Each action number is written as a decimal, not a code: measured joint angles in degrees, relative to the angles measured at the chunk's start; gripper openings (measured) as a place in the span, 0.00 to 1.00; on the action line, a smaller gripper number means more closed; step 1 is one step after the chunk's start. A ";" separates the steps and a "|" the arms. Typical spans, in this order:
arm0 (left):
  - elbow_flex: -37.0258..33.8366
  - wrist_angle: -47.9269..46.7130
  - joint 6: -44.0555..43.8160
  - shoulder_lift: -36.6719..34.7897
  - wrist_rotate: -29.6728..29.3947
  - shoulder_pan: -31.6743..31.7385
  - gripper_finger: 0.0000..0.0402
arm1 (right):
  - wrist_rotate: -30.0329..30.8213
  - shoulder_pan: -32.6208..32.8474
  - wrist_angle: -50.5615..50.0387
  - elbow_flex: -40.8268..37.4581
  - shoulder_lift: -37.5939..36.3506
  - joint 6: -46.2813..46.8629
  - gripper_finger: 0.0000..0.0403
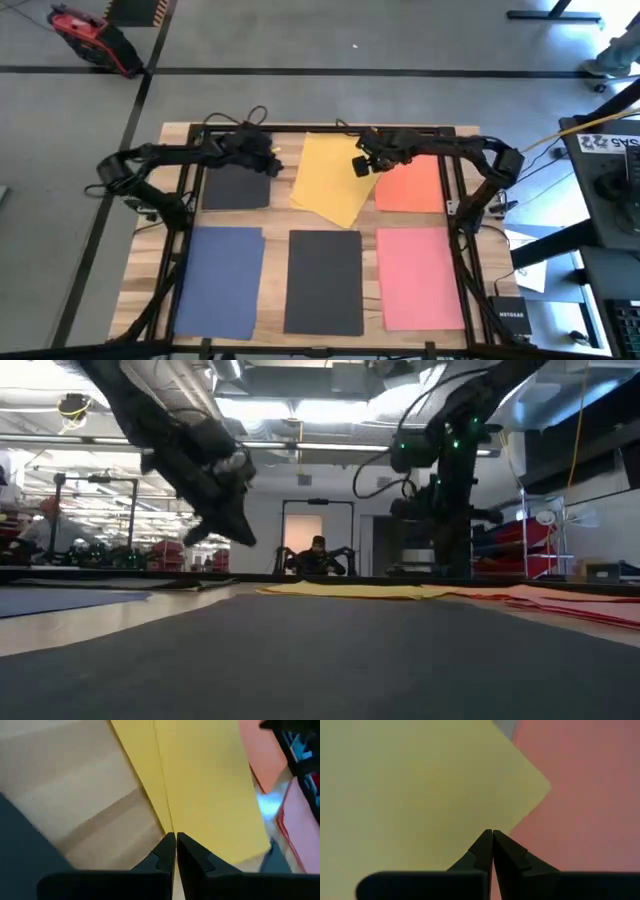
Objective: Organize paper
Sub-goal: Stack the yellow colored paper on top of the yellow colored paper
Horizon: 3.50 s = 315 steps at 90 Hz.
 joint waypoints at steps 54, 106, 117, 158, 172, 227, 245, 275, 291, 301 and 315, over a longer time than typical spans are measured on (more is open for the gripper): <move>5.88 1.31 1.10 3.73 -2.16 1.20 0.00 | -7.73 -4.63 3.44 2.70 9.61 -11.58 0.00; 5.88 1.01 1.91 6.81 -3.03 1.97 0.00 | -6.17 -6.82 -3.16 14.79 11.93 -18.18 0.00; 5.88 1.01 1.88 8.07 -5.26 1.97 0.00 | -6.24 -6.82 -7.16 15.15 11.93 -18.23 0.00; 8.77 1.71 1.60 15.27 -5.95 2.08 0.00 | -8.47 -6.89 -3.90 11.95 14.50 -16.98 0.00; 10.65 1.62 1.86 16.70 -6.88 2.08 0.00 | -9.75 -6.89 -3.43 12.00 16.53 -16.98 0.00; 11.50 4.14 0.83 20.53 -7.17 1.90 0.00 | -13.36 -8.66 -1.20 12.02 17.01 -18.47 0.00; 11.50 4.25 1.07 20.56 -7.33 1.88 0.00 | -15.80 -8.68 1.65 11.99 17.13 -18.71 0.00; 11.47 4.22 1.07 20.56 -7.22 1.90 0.00 | -10.32 -8.66 -4.06 19.00 15.63 -21.90 0.00; 11.47 4.18 1.74 20.56 -7.18 1.90 0.00 | -8.75 -8.66 -10.57 21.33 15.56 -24.52 0.00; 11.47 4.18 1.77 20.56 -7.18 1.90 0.00 | -8.97 -8.79 -11.53 19.61 16.30 -24.46 0.00; 11.45 4.16 1.77 20.56 -6.84 1.90 0.00 | -9.19 -8.66 -9.89 17.52 18.70 -24.44 0.00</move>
